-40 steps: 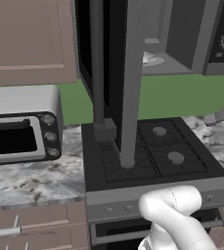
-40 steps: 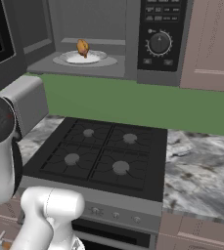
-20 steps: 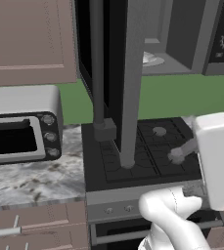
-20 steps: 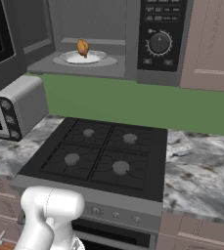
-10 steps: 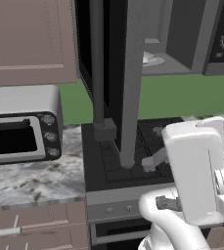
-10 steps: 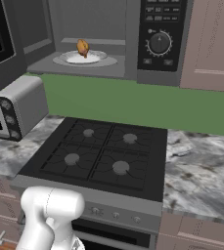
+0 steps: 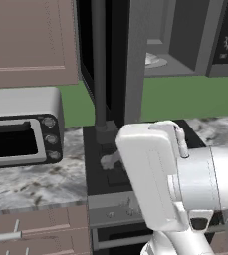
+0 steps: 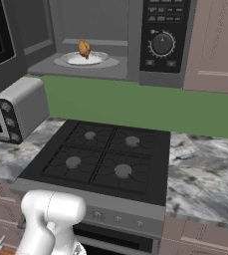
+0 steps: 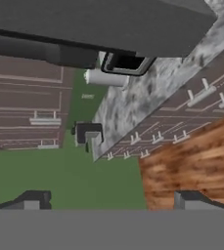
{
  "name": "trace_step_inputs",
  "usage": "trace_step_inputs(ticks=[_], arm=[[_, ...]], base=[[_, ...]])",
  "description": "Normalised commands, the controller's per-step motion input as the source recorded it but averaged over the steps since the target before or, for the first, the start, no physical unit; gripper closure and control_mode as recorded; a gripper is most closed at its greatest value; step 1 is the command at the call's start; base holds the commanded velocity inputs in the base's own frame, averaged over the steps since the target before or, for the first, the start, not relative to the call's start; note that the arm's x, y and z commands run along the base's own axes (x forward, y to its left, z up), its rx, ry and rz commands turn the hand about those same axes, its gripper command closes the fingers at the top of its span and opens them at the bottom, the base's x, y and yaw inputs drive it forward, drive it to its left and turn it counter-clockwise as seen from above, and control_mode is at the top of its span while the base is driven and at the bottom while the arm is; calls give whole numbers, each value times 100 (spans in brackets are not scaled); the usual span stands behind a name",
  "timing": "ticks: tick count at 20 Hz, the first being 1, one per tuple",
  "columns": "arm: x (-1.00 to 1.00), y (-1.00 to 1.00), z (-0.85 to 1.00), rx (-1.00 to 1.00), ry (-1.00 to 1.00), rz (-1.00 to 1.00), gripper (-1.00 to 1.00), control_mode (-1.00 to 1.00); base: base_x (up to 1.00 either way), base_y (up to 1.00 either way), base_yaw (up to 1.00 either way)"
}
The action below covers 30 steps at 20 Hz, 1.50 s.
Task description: Transport the chicken drumstick from the fridge to the microwave and turn on the microwave.
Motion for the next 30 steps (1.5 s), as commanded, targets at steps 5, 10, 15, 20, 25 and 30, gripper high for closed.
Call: trace_step_inputs(ticks=[5, 10, 15, 20, 25, 30], arm=[[12, 50, 1, 0, 1, -27, -100, -100], [25, 37, 11, 0, 10, -36, -100, -100], [26, 27, 12, 0, 16, -30, -100, -100], [32, 16, 1, 0, 11, -21, -100, -100], [17, 3, 0, 0, 1, -9, -100, -100], [4, 0, -17, 0, -14, 0, -100, -100]], base=[[0, 0, 0], [0, 0, 0], [0, 0, 0], [0, 0, 0], [0, 0, 0], [0, 0, 0]])
